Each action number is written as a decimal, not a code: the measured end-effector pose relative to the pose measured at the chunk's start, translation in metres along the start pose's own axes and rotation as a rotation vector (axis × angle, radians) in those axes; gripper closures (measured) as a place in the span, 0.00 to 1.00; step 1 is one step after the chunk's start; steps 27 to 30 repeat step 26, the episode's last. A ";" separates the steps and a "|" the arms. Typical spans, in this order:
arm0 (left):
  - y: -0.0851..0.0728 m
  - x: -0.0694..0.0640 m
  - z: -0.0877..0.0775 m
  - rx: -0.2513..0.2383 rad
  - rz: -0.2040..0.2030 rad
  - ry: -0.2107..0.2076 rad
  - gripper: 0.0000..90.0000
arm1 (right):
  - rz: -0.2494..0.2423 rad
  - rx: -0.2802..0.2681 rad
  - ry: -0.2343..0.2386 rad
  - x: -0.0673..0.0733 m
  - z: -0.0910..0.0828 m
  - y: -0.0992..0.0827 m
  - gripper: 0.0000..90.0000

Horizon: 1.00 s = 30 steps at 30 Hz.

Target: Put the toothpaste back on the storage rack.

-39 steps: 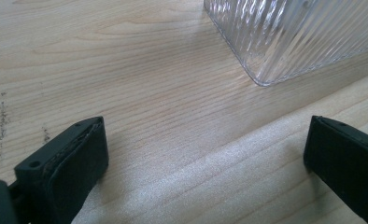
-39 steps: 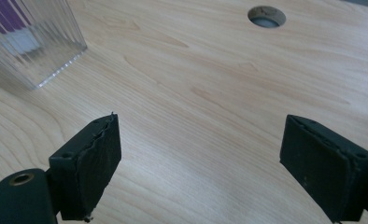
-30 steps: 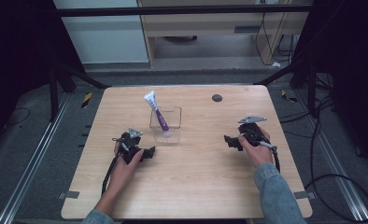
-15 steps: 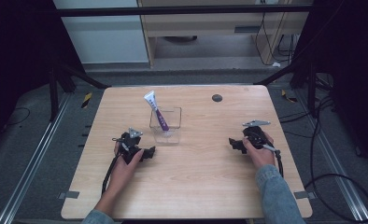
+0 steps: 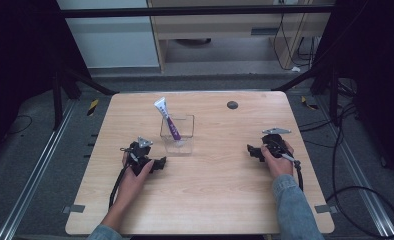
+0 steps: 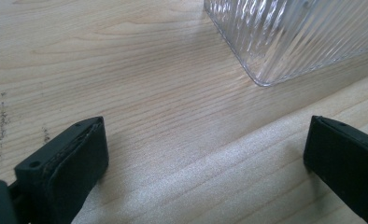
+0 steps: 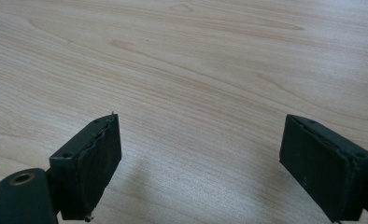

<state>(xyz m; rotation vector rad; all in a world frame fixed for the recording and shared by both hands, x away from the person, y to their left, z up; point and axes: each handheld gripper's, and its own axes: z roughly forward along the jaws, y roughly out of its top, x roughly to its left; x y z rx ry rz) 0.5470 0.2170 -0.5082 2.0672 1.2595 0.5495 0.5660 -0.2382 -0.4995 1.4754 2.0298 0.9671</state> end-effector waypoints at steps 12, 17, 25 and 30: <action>0.000 0.000 0.000 0.000 0.000 0.000 0.00 | 0.011 0.014 -0.014 0.001 0.009 -0.004 0.12; 0.000 0.000 0.000 0.000 0.000 0.000 0.00 | -0.027 0.023 -0.034 0.007 0.013 -0.003 0.10; 0.000 0.000 0.000 0.000 0.000 0.001 0.00 | 0.009 0.049 -0.076 0.012 0.015 -0.003 0.00; 0.000 0.000 0.000 0.000 0.000 0.001 0.00 | 0.017 0.047 -0.085 0.013 0.015 -0.003 0.00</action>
